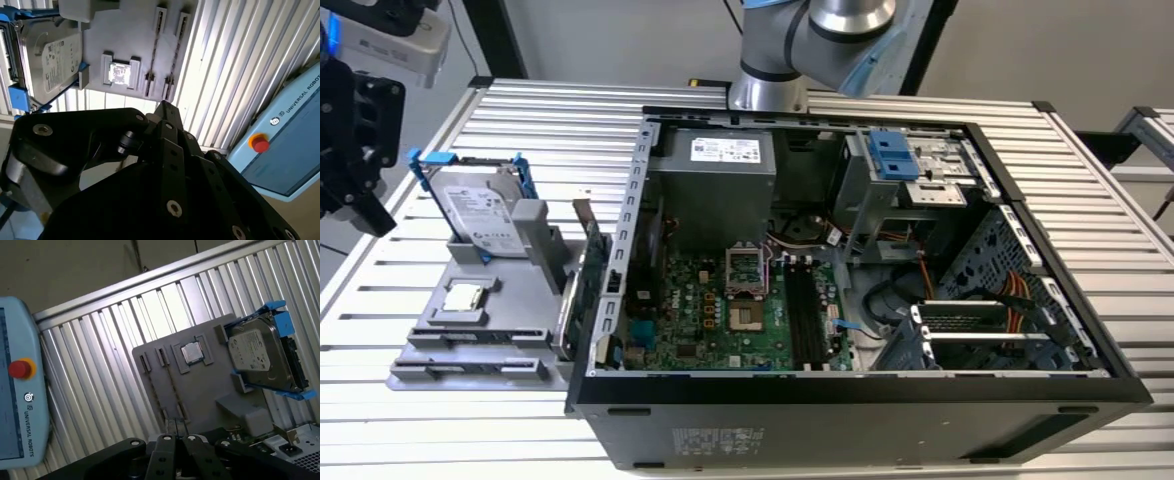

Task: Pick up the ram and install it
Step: 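Pick up the ram and move it above insertion slot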

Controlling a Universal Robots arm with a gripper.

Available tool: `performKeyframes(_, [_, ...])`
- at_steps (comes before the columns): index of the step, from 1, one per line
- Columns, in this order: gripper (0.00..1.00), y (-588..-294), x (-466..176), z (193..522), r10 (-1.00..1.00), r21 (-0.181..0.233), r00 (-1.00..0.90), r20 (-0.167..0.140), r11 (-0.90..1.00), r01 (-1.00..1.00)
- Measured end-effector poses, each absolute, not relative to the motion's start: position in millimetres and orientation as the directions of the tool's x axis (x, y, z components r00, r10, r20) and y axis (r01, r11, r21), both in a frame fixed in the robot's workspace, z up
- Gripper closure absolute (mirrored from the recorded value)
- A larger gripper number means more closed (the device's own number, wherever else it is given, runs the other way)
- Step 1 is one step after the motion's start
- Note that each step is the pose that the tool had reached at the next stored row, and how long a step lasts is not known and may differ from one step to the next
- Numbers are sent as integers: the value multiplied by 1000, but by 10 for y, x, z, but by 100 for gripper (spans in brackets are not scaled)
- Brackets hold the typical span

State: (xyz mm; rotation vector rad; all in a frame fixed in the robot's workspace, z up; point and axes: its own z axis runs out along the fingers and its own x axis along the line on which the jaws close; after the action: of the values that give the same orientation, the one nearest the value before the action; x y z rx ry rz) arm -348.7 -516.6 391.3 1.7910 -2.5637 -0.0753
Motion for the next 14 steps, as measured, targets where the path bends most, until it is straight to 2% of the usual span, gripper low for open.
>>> performKeyframes(14, [100,-5159,-3487,3913,-985,47,-172,-16,171,-984])
